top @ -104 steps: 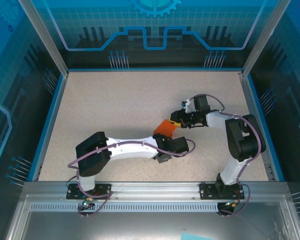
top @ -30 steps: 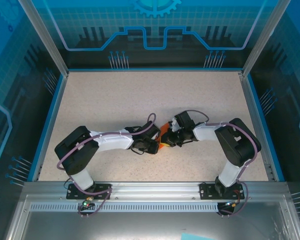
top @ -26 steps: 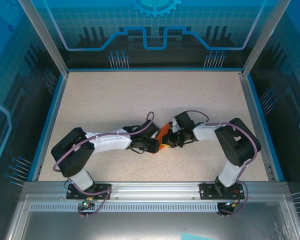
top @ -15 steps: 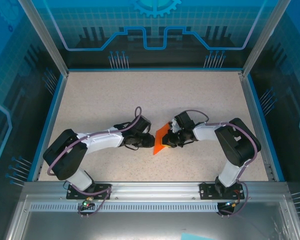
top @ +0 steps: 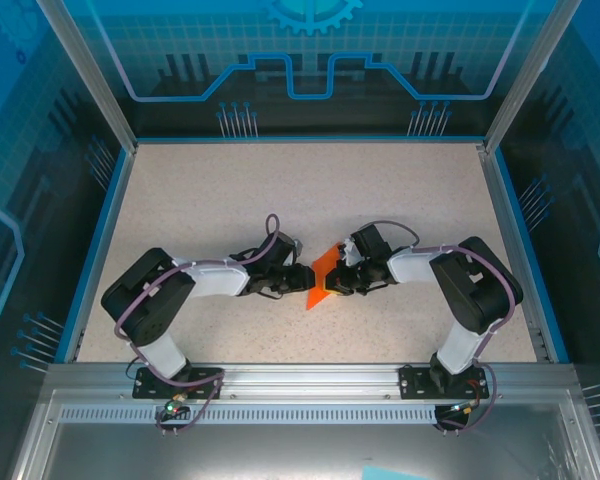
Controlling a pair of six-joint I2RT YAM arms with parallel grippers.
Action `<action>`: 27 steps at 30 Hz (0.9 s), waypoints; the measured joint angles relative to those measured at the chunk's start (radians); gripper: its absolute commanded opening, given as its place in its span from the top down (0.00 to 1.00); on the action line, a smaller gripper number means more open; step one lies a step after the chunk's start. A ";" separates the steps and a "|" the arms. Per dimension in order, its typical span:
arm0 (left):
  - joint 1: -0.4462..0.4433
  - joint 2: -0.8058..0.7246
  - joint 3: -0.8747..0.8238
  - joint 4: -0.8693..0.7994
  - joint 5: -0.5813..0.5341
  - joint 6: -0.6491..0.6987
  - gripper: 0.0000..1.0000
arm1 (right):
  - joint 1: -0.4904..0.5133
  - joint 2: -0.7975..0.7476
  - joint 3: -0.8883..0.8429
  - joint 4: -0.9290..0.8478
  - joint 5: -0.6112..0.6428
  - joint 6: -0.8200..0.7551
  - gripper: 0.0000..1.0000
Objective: Fold a paper plane with a square sheet of paper (pick it up from the middle)
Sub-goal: Fold the wing for the fifth time at the center of the table.
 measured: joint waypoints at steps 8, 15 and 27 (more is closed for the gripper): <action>0.011 0.040 0.030 0.006 0.026 0.006 0.75 | -0.005 -0.003 -0.010 0.012 -0.003 -0.011 0.99; 0.011 0.060 0.068 0.006 0.054 0.029 0.84 | -0.006 -0.004 -0.011 0.014 -0.007 -0.018 0.99; 0.011 0.077 0.137 -0.095 0.050 0.142 0.95 | -0.015 -0.011 -0.012 0.005 -0.009 -0.023 0.94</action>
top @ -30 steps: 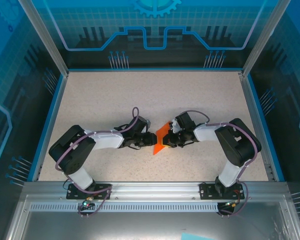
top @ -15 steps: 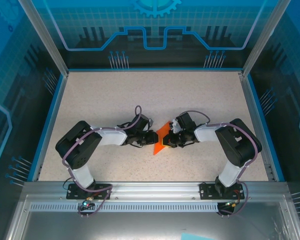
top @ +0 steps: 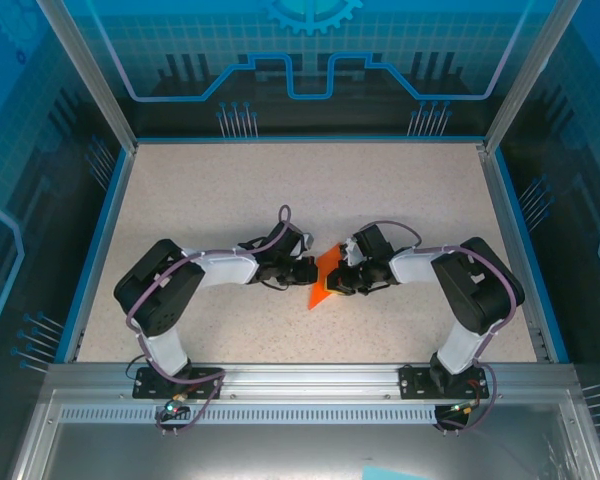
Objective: Fold a paper plane with a square sheet of paper (pick it up from the middle)
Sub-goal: Fold the wing for the fifth time at the center of the table.
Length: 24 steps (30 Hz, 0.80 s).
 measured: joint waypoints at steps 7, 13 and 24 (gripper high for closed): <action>-0.003 0.020 0.019 -0.043 -0.015 0.051 0.95 | -0.005 -0.017 -0.006 -0.019 0.011 -0.007 0.91; -0.014 0.021 0.046 -0.084 -0.041 0.091 0.94 | -0.006 -0.026 -0.006 -0.039 0.027 -0.014 0.91; -0.055 0.024 0.111 -0.170 -0.108 0.153 0.93 | -0.006 -0.043 -0.005 -0.078 0.060 -0.033 0.93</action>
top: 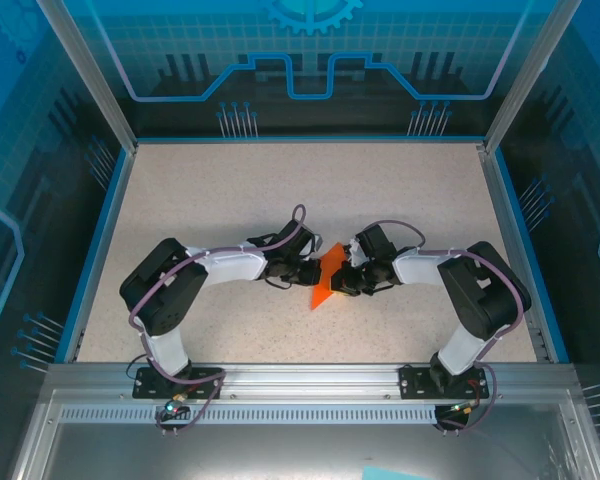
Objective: Fold a paper plane with a square sheet of paper (pick it up from the middle)
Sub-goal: Fold the wing for the fifth time at the center of the table.
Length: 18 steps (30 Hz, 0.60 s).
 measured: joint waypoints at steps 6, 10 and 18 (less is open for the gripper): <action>-0.032 0.021 0.049 -0.051 -0.050 0.029 0.91 | -0.005 0.000 0.001 -0.001 -0.003 -0.003 0.96; -0.060 0.031 0.072 -0.070 -0.080 0.046 0.91 | -0.018 0.000 -0.009 0.014 -0.019 0.002 0.97; -0.082 0.037 0.085 -0.077 -0.091 0.053 0.89 | -0.053 0.001 -0.050 0.082 -0.075 0.020 0.98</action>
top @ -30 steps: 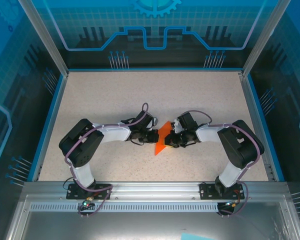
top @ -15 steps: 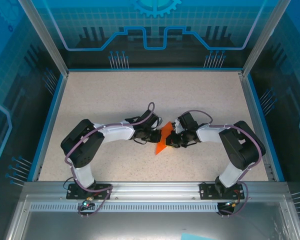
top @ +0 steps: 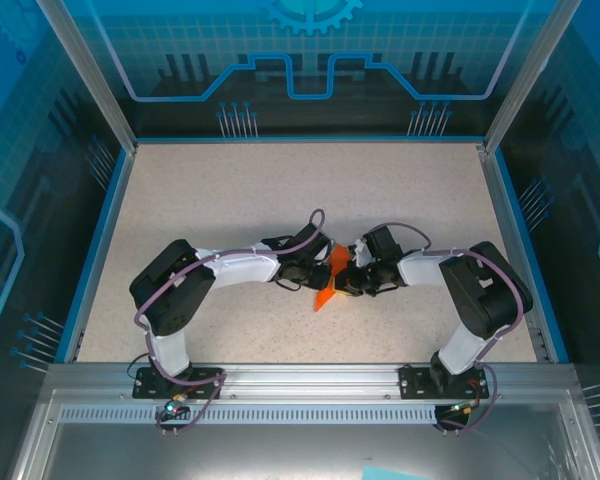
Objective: Fold a paper plane with a square sheet of paper (pick it up from the middle)
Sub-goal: Fold the wing for the fifth time at the center of the table.
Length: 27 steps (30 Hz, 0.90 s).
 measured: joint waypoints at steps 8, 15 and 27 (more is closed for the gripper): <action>0.000 0.000 0.000 0.002 0.008 -0.001 0.89 | -0.019 0.010 -0.021 0.051 -0.039 0.018 0.99; -0.001 0.038 0.000 0.022 0.009 0.000 0.89 | -0.024 0.004 -0.026 0.055 -0.040 0.019 0.99; -0.004 0.049 0.000 0.033 0.009 0.000 0.89 | -0.024 -0.043 -0.020 -0.031 0.038 0.008 0.97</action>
